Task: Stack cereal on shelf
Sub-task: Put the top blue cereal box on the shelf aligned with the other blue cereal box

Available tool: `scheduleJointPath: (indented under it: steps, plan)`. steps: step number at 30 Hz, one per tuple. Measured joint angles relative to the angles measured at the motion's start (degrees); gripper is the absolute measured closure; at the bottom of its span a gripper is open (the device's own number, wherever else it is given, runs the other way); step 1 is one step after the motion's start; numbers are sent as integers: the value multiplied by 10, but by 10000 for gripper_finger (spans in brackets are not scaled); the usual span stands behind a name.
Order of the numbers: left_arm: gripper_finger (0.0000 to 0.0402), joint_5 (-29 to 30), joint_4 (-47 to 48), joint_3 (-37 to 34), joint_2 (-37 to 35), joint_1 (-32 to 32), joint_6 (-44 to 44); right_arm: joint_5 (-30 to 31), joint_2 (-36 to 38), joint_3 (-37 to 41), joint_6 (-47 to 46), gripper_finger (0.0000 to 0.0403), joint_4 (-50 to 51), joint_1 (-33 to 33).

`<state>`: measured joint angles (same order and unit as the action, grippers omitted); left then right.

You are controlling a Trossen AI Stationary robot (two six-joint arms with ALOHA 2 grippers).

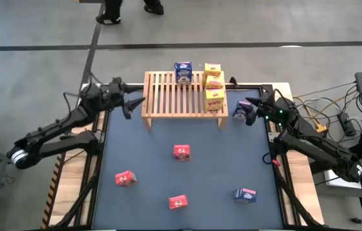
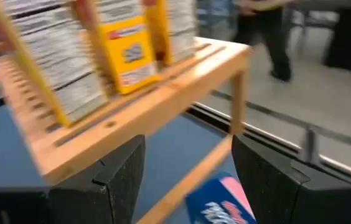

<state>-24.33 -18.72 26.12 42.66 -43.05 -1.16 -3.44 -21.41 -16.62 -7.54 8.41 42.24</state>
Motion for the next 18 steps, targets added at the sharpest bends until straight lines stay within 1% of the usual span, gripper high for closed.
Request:
scheduleJointPath:
  steps: [3, 6, 8, 11, 15, 18]
  plan:
    - [141, 44, -45, -40, -37, 31, -9, 24, 0, -7, -36, 174, 10, -6]
    - [141, 98, -72, -73, -60, 71, -15, 42, 0, -15, -59, 174, 27, -30]
    - [141, 134, -95, -96, -68, 98, -14, 91, 0, -26, -61, 174, 62, -55]
    - [141, 177, -136, -125, -69, 131, -7, 186, 0, -54, -77, 177, 121, -100]
    - [141, 204, -152, -136, -60, 149, -3, 277, -5, -83, -105, 179, 152, -170]
    - [141, 222, -154, -134, -52, 149, -3, 347, -20, -85, -129, 180, 155, -219]
